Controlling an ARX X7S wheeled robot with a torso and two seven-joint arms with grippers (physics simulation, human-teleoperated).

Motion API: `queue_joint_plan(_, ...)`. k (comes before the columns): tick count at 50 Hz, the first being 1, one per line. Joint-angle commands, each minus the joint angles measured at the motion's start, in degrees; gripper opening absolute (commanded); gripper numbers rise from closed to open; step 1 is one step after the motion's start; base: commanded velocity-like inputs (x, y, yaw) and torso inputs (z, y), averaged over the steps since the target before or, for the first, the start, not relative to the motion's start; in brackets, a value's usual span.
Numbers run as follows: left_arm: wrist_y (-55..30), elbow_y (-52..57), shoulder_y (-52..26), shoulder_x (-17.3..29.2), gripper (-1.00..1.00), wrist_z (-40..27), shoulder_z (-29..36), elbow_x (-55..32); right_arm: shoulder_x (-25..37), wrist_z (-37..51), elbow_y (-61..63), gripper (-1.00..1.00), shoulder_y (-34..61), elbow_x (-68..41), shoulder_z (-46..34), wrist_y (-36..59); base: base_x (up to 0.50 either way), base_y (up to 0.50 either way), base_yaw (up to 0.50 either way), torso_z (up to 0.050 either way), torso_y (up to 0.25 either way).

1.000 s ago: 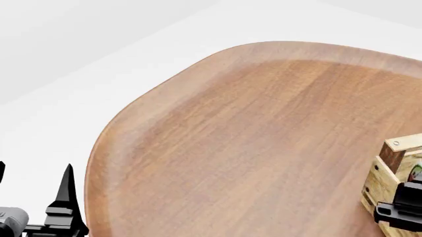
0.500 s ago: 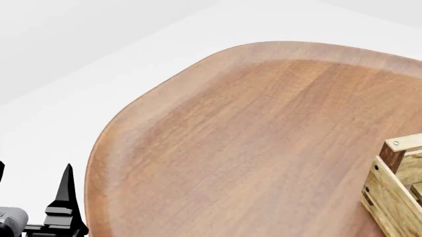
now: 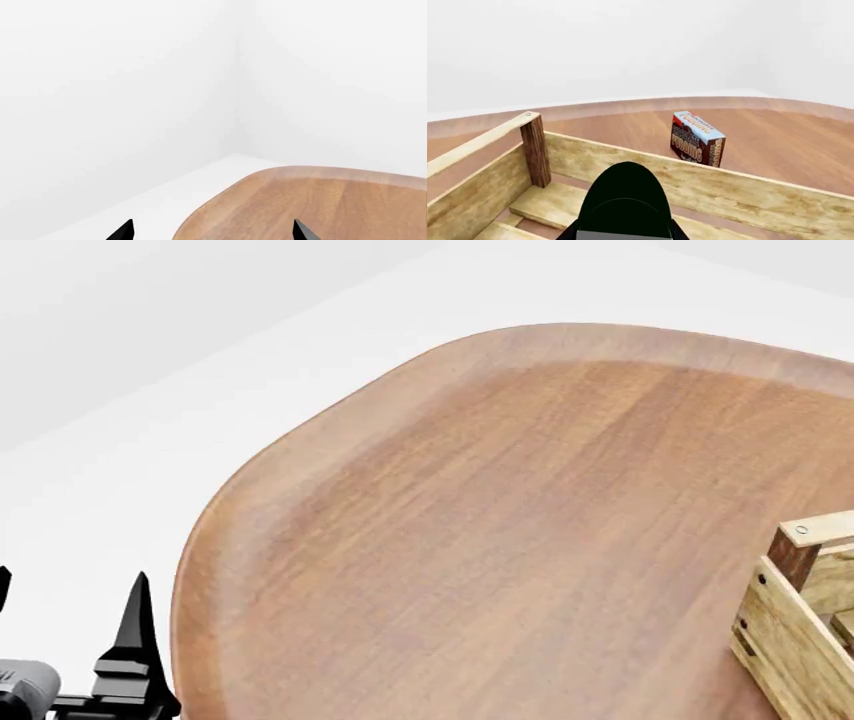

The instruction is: Pick up the salad dressing and put it in the tray.

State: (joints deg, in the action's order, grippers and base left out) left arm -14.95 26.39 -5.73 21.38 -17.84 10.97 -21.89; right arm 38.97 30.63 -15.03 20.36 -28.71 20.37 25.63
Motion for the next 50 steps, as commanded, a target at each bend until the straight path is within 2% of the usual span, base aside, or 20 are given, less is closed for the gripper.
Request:
queue_joint_plan(1,-0.09,0.02,-0.14,0.15,1.00,-0.21,0.24,0.03,-0.13,-1.33,-16.73,-1.00,6.19,5.83,-1.46,-6.86,0.00,0.00,0.00,0.000,0.000)
queue_joint_plan(14,-0.12,0.20,-0.30,0.41,1.00,-0.18,0.76,0.12,-1.91,-5.33,-33.37,-1.00,10.68,8.08,-2.66,-17.56,0.00,0.00,0.00,0.000,0.000)
queue_joint_plan(19,-0.35,0.38,-0.50,0.48,1.00,-0.29,0.93,0.11,-2.40,-6.29,-47.35,-1.00,15.72,11.72,-5.02,-25.50,0.00,0.00,0.00,0.000,0.000)
queue_joint_plan(27,-0.28,0.28,-0.63,0.56,1.00,-0.41,1.06,0.16,-2.97,-7.86,-58.89,-1.00,20.61,14.43,-6.92,-33.02,0.00,0.00,0.00,0.002,0.001)
queue_joint_plan(50,0.35,-0.15,-0.37,0.71,1.00,-0.60,1.39,0.20,-4.90,-7.93,-59.87,-1.00,17.93,18.28,-2.76,-34.46,0.00,0.00,0.00,0.000,0.000)
